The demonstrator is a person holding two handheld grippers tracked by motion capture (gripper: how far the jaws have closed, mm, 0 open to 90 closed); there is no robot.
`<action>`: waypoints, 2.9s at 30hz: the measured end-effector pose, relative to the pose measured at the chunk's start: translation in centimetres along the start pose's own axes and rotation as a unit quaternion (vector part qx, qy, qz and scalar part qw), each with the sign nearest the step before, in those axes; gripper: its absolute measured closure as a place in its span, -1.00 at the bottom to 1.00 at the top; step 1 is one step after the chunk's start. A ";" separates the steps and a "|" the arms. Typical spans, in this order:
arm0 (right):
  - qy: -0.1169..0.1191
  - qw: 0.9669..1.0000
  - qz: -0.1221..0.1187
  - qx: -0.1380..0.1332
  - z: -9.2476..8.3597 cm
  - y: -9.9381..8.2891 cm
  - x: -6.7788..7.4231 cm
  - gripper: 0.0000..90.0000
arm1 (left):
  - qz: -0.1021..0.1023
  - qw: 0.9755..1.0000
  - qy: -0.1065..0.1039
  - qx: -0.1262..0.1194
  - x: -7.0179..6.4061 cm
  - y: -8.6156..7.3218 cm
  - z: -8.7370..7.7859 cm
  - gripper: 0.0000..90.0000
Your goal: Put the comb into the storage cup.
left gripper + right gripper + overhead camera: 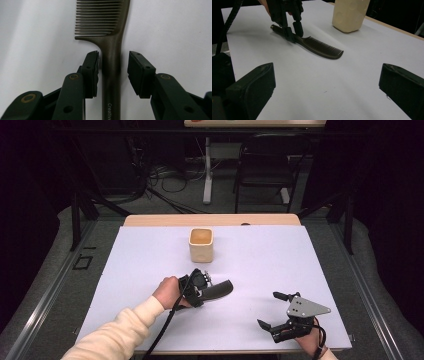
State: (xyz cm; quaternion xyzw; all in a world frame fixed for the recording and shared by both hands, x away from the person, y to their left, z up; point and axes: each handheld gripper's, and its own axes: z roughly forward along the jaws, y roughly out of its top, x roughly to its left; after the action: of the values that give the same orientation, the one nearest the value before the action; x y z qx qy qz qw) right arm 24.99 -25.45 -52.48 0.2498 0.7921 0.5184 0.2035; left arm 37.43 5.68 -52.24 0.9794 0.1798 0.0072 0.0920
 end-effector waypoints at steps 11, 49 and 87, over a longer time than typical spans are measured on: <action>0.002 1.000 0.001 0.001 0.0 0.0 0.0 -1.00 | -0.007 1.000 -0.004 0.001 0.2 0.2 0.3 0.43; 0.001 1.000 0.007 0.009 0.3 0.0 0.0 -1.00 | -0.020 0.997 0.010 -0.071 -0.3 -1.7 -2.3 0.61; -0.003 1.000 0.002 0.009 0.2 0.0 -0.1 -1.00 | -0.070 0.970 0.038 -0.231 0.3 -4.8 -3.9 0.61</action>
State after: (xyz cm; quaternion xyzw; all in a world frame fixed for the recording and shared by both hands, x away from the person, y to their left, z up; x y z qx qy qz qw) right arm 25.20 -25.33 -52.56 0.2544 0.7959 0.5108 0.2023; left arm 35.80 10.91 -49.26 0.9158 0.2443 0.0790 0.3088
